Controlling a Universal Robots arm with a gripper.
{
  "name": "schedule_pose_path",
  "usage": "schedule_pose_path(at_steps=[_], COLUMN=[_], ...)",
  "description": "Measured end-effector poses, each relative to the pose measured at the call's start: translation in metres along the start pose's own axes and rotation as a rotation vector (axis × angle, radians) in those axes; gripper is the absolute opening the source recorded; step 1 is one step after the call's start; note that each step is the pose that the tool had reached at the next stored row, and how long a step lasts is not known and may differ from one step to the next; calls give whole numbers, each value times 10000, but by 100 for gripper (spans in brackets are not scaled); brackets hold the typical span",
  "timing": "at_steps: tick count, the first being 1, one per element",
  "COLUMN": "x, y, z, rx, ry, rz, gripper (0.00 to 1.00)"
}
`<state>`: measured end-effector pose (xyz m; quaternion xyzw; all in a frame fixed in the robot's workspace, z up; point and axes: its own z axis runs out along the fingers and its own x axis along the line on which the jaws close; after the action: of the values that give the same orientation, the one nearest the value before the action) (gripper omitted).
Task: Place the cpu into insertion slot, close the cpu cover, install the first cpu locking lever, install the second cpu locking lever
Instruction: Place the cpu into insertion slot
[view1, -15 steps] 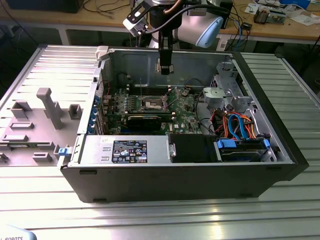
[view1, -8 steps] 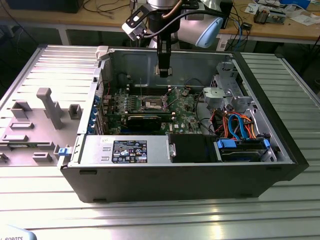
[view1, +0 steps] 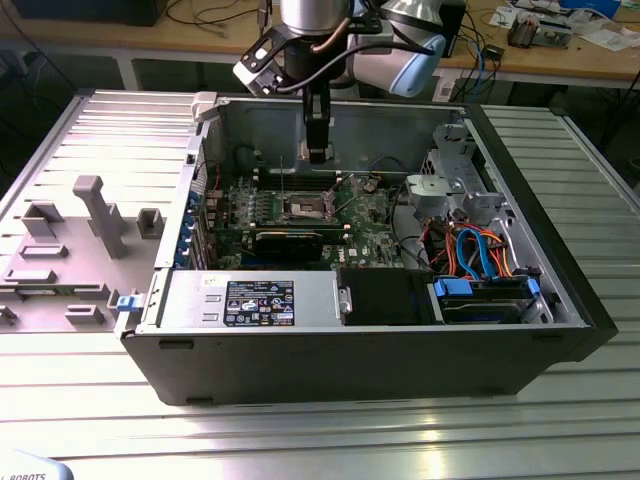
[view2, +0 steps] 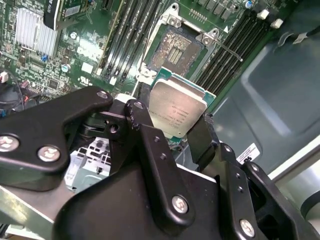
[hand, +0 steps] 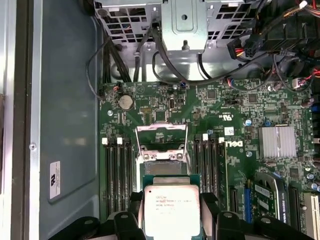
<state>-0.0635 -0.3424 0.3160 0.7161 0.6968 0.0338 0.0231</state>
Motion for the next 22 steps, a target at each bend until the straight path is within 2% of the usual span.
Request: schedule_pose_path(at_steps=[7,14,19,20,22], x=[4,4,20,20,19], y=[-19,-20,-30,-34,-37], z=[57,62,177,218,256], rx=[1,-2,2,3,3], ry=[1,-20,7,8,7], rz=[-12,-14,-343,-362,-363], gripper=[54,54,54,54,54])
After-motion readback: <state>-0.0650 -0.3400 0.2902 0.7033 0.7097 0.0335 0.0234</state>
